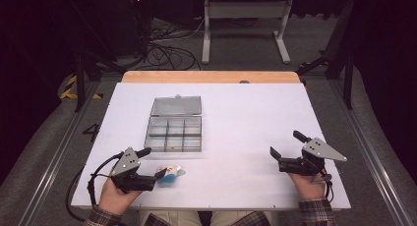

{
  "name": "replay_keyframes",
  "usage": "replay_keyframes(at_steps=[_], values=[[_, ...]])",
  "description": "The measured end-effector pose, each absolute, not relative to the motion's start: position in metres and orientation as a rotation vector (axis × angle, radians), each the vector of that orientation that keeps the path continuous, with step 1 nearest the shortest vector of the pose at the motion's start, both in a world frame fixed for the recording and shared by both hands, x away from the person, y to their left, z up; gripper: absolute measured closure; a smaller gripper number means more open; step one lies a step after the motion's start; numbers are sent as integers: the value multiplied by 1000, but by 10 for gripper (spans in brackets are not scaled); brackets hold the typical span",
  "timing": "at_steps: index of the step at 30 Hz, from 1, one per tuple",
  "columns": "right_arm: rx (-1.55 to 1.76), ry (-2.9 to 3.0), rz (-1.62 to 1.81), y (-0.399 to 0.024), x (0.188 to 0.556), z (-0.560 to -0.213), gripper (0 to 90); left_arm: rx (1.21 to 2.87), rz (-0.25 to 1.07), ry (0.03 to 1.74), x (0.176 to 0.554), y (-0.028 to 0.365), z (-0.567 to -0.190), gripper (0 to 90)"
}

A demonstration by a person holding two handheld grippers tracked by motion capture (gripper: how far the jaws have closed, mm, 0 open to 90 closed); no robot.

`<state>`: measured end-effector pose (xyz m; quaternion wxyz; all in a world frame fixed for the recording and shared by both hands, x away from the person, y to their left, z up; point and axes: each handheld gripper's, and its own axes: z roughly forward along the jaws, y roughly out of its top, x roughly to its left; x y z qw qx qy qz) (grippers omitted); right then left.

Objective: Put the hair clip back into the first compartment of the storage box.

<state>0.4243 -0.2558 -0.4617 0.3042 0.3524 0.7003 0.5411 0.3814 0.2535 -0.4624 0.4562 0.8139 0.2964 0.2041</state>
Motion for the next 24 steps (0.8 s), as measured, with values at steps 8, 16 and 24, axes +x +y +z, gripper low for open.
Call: replay_keyframes(at_steps=[8,16,24], values=[[934,1857,1433,-256,424,-462,2,2056,456,723,383,246,-467,138],[931,1857,1436,-255,424,-462,2,2102,406,723,387,241,-472,127],[938,1858,1437,-255,424,-462,1,2162,351,718,389,236,-478,127]])
